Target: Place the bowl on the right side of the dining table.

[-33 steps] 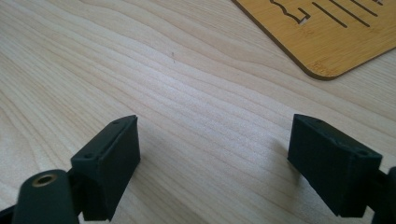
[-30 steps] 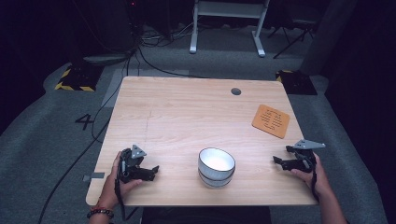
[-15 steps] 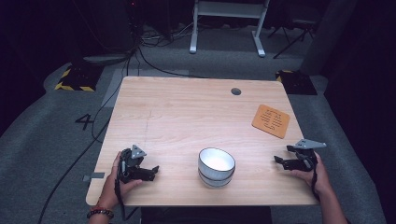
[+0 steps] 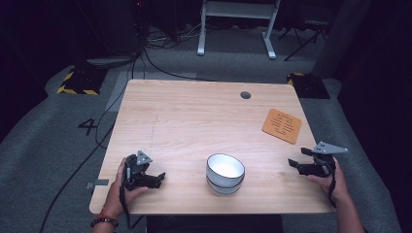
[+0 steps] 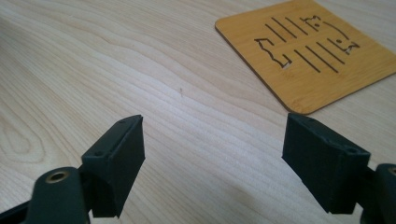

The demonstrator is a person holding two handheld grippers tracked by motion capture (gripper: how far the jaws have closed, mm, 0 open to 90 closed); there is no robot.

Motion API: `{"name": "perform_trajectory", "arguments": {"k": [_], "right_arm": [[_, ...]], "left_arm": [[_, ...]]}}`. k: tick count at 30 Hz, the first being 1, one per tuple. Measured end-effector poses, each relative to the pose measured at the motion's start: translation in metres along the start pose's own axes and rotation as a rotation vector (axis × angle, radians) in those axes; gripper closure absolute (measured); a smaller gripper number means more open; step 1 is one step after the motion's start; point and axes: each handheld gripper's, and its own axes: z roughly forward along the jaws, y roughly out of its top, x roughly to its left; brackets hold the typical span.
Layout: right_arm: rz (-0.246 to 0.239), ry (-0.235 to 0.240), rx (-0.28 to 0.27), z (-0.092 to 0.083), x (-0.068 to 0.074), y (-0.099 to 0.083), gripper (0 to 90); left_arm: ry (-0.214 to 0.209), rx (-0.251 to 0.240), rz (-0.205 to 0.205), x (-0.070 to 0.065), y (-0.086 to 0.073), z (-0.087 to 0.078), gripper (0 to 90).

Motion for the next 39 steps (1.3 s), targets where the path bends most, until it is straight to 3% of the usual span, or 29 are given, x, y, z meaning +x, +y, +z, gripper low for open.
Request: {"name": "perform_trajectory", "arguments": {"k": [6, 17, 39], "right_arm": [[0.0, 0.029, -0.018, -0.004, 0.004, 0.008, 21.7], [-0.041, 0.075, -0.071, -0.013, 0.019, 0.024, 21.7], [-0.124, 0.154, -0.1, -0.018, 0.048, 0.045, 21.8]], "left_arm": [[-0.003, 0.004, 0.001, 0.0, 0.0, 0.0, 0.4], [-0.002, 0.004, 0.001, 0.0, 0.0, 0.0, 0.4], [-0.003, 0.004, 0.001, 0.0, 0.0, 0.0, 0.4]]}}
